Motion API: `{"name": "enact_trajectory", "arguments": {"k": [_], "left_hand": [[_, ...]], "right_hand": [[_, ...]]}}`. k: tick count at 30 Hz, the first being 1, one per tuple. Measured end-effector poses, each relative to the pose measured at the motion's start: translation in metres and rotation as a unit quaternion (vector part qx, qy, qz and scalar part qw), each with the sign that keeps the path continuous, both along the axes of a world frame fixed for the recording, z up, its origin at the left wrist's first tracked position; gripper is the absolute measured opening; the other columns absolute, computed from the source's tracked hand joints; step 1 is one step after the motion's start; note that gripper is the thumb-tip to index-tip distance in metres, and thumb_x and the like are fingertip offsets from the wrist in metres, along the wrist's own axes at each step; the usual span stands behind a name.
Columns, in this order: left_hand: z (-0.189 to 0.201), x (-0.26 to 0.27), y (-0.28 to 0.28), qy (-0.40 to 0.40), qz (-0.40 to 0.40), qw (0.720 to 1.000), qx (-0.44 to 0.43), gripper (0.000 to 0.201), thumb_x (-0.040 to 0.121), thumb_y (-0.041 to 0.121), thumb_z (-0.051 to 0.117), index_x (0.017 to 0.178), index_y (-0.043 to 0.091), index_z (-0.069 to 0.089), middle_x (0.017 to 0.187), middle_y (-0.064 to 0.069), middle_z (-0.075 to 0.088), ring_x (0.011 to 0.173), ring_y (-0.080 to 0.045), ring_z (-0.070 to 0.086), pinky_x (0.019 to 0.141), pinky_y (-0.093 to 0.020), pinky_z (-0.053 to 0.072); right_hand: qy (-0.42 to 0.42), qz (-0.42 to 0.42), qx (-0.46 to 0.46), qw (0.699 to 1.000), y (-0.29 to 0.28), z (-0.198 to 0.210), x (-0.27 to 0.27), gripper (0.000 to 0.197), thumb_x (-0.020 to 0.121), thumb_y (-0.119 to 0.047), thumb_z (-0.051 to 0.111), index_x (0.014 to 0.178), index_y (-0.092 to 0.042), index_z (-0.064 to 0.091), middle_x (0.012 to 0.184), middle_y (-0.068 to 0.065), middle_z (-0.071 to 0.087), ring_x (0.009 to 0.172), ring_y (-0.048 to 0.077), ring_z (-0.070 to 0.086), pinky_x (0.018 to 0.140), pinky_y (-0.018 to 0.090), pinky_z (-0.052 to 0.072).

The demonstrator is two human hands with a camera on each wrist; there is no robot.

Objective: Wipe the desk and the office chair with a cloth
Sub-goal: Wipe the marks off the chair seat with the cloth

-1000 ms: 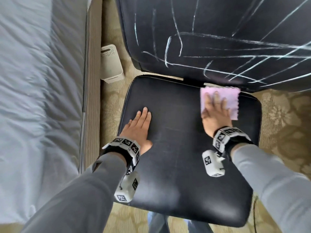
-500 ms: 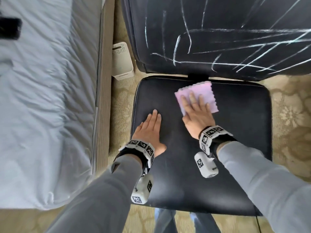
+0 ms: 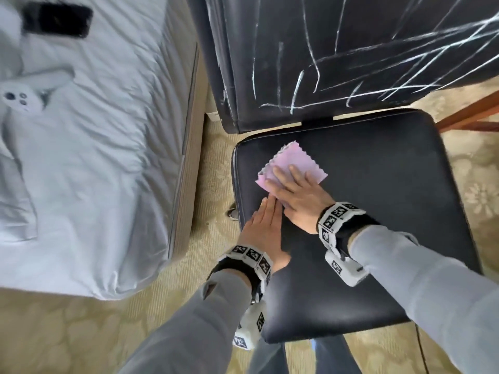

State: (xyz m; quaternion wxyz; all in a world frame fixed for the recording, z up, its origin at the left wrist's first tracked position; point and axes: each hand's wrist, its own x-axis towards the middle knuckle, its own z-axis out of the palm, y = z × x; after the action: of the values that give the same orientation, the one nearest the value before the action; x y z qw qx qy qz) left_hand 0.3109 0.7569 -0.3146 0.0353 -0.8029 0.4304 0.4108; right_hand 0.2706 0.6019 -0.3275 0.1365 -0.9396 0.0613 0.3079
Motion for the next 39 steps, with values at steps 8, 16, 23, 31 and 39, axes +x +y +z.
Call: {"name": "enact_trajectory", "arguments": {"k": [8, 16, 23, 31, 39], "left_hand": [[-0.002, -0.031, 0.049, -0.019, -0.084, 0.996, -0.006, 0.102, 0.093, 0.045, 0.054, 0.158, 0.01, -0.016, 0.162, -0.006, -0.031, 0.152, -0.02, -0.024, 0.125, -0.041, -0.011], [-0.012, -0.049, 0.062, -0.039, -0.058, 0.997, -0.036, 0.103, 0.091, 0.047, 0.056, 0.159, 0.01, -0.011, 0.166, -0.007, -0.019, 0.152, -0.02, -0.021, 0.125, -0.043, -0.01], [0.001, -0.091, 0.123, -0.033, 0.144, 0.965, -0.216, 0.054, 0.081, 0.023, 0.052, 0.132, 0.011, 0.063, 0.143, -0.009, 0.057, 0.127, -0.028, 0.058, 0.109, -0.039, 0.041], [0.015, -0.094, 0.144, -0.011, 0.245, 0.96, -0.134, 0.075, 0.099, 0.024, 0.049, 0.16, 0.013, 0.007, 0.168, -0.003, -0.006, 0.154, -0.023, 0.007, 0.124, -0.035, 0.012], [-0.015, -0.038, 0.092, -0.049, 0.248, 0.93, -0.266, 0.081, 0.095, 0.026, 0.054, 0.159, 0.001, 0.011, 0.167, -0.018, -0.008, 0.155, -0.031, -0.003, 0.125, -0.042, 0.015]], "right_hand": [[-0.021, -0.075, 0.009, 0.997, 0.034, 0.003, 0.061, 0.077, 0.096, -0.025, 0.038, 0.155, -0.035, -0.009, 0.164, -0.005, -0.021, 0.151, 0.03, -0.015, 0.122, 0.052, 0.001], [-0.013, -0.01, -0.019, 1.0, 0.058, 0.0, -0.007, 0.075, 0.1, -0.025, 0.036, 0.156, -0.034, -0.013, 0.162, -0.007, -0.025, 0.151, 0.028, -0.017, 0.122, 0.048, -0.001], [0.028, -0.012, 0.02, 0.999, 0.083, 0.013, -0.076, 0.08, 0.096, -0.018, 0.042, 0.157, -0.032, -0.009, 0.163, -0.006, -0.023, 0.15, 0.03, -0.015, 0.121, 0.049, 0.002], [-0.035, -0.016, 0.07, 0.997, 0.128, 0.011, -0.04, 0.084, 0.089, -0.003, 0.046, 0.157, -0.03, 0.005, 0.165, -0.003, -0.014, 0.151, 0.033, -0.009, 0.121, 0.051, 0.005], [-0.243, -0.238, 0.16, 0.927, 0.106, 0.013, -0.029, 0.089, 0.078, 0.018, 0.041, 0.155, -0.026, 0.031, 0.163, -0.013, 0.018, 0.148, 0.004, 0.018, 0.114, 0.007, 0.011]]}}
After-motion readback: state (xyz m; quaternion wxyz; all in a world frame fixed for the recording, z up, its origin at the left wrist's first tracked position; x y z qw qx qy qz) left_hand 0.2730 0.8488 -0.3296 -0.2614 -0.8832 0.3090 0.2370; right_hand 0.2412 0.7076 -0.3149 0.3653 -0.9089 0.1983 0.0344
